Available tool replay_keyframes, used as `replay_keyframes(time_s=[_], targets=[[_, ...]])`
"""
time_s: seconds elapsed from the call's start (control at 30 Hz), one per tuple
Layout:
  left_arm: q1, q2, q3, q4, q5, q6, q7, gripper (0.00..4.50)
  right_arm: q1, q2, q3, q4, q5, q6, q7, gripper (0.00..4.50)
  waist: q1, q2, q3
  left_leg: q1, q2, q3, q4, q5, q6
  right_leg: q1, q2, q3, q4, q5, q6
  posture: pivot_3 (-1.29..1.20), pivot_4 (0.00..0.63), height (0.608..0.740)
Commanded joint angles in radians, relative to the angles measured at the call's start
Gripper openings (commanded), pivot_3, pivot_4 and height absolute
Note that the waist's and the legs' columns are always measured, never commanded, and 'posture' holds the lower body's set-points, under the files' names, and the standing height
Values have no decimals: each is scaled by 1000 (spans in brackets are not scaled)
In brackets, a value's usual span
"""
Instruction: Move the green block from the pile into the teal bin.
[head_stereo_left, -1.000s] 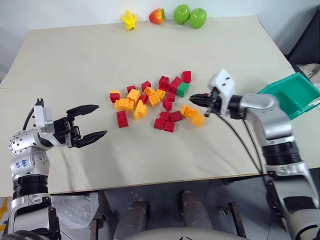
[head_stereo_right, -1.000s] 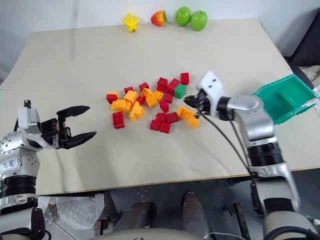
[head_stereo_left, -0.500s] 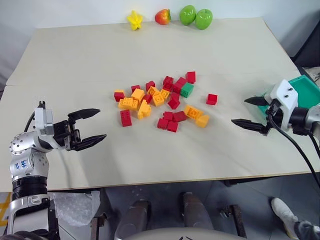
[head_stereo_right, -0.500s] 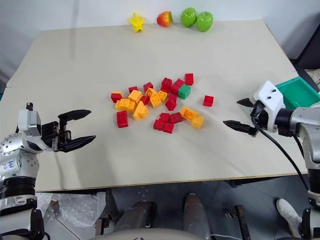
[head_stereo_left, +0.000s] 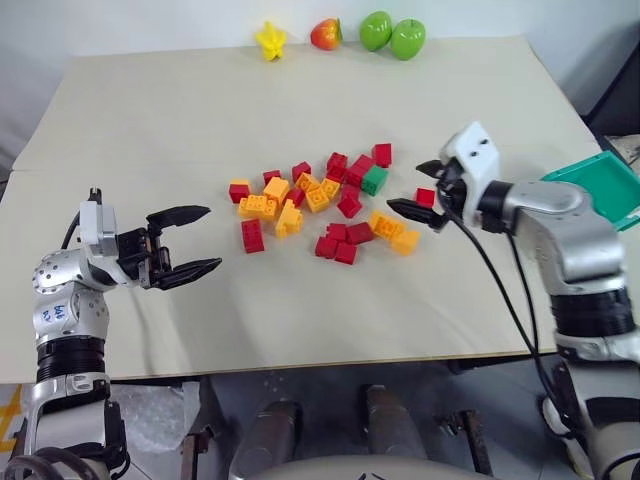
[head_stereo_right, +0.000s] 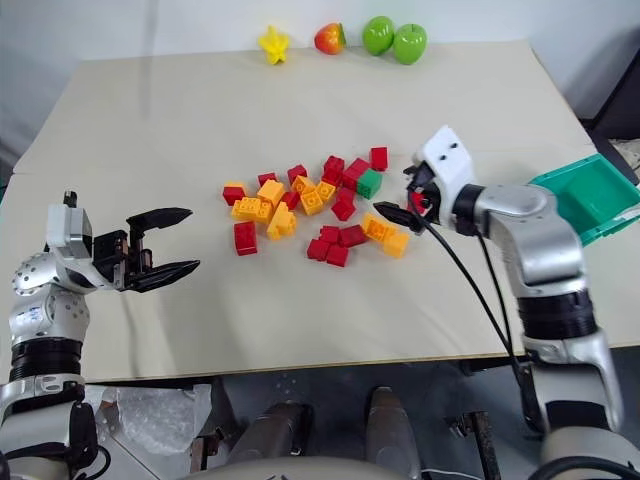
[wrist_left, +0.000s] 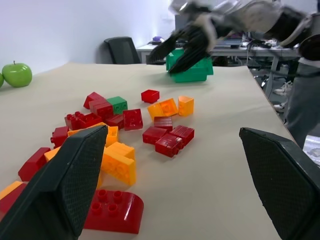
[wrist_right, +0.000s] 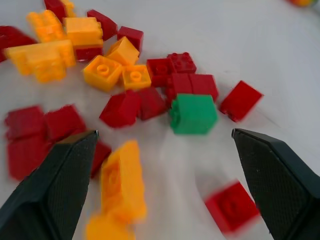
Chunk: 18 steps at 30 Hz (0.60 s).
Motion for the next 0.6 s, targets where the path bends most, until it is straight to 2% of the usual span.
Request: replay_keyframes(time_s=[0.03, 0.17, 0.3, 0.4, 0.6], targets=[[-19, -9, -2, -17, -9, -9, -15, 4500, -124, 97, 35, 248, -80, -116, -74, 4464, -5, 0, 0, 0, 0, 0, 0, 0, 0, 0, 0, 0, 1, 0, 0, 0, 150, 740], [-8, -30, -9, -57, -13, -7, 0, 4500, -262, 221, 42, 574, -151, -237, -189, 4464, -23, 0, 0, 0, 0, 0, -1, 0, 0, 0, 0, -1, 1, 0, 0, 0, 150, 740], [21, -37, -5, -95, -19, -1, 8, 4500, -333, 280, 16, 751, -160, -301, -194, 4464, -36, 0, 0, 0, 1, -1, -2, 0, 0, 0, 0, -1, 0, 0, 0, 0, 150, 740], [42, -35, 1, -112, -22, 1, 14, 4500, -349, 294, 17, 799, -168, -301, -178, 3906, -48, 0, 0, 0, 0, -1, -2, 0, 0, 0, 0, -1, 0, 0, 0, 0, 150, 740], [49, -34, 4, -119, -22, 0, 28, 4500, -346, 306, -35, 768, -132, -314, -160, 1877, -48, 0, 0, 0, 1, -1, -1, 0, 0, 0, 0, -1, 1, 0, 0, 0, 150, 740]])
